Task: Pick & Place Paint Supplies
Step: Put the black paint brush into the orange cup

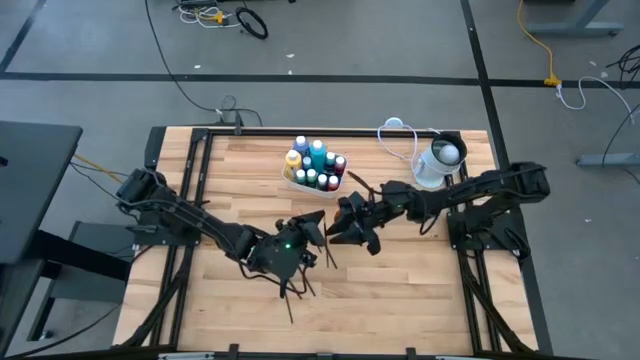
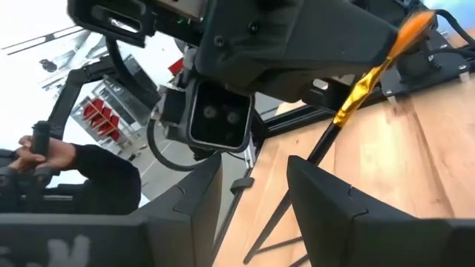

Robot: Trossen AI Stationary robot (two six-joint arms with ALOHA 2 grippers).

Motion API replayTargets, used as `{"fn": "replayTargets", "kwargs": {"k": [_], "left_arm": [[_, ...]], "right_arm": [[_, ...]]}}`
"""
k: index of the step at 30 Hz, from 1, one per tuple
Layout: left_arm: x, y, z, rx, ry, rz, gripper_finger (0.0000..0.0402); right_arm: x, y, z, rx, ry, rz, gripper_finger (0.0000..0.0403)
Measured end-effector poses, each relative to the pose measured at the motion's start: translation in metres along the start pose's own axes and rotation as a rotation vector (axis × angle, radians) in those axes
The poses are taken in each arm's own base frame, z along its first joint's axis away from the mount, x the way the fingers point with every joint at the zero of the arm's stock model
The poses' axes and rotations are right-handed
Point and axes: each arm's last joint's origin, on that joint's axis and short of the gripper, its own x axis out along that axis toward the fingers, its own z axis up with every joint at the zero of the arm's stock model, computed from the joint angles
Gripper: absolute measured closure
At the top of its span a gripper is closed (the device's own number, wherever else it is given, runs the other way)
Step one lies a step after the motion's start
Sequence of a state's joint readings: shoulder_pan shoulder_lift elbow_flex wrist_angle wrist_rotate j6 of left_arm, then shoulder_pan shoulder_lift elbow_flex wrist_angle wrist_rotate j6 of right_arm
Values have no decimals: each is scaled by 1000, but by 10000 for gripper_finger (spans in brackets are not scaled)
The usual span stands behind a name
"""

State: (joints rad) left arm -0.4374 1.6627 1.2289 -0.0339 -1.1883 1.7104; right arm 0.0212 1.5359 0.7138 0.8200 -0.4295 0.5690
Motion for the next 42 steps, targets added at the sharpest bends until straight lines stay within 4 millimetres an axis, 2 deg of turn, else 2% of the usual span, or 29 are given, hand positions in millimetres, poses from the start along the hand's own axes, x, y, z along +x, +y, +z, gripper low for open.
{"fn": "replayTargets", "kwargs": {"k": [7, 19, 30, 36, 42], "left_arm": [[-2, 0, 1, 0, 12, 1, 400], [-21, 1, 8, -9, -31, 30, 399], [-4, -6, 3, -2, 6, -10, 399], [-3, -9, 4, 0, -10, -14, 399], [-4, -9, 4, 2, 1, -14, 400]], "right_arm": [[-2, -3, 2, -1, 6, -5, 245], [-13, -11, 7, -9, 60, -71, 245], [-13, -9, 9, -47, 44, -49, 245], [-14, -15, 9, -82, 19, -152, 245], [-16, -13, 10, -61, 56, -75, 245]]}}
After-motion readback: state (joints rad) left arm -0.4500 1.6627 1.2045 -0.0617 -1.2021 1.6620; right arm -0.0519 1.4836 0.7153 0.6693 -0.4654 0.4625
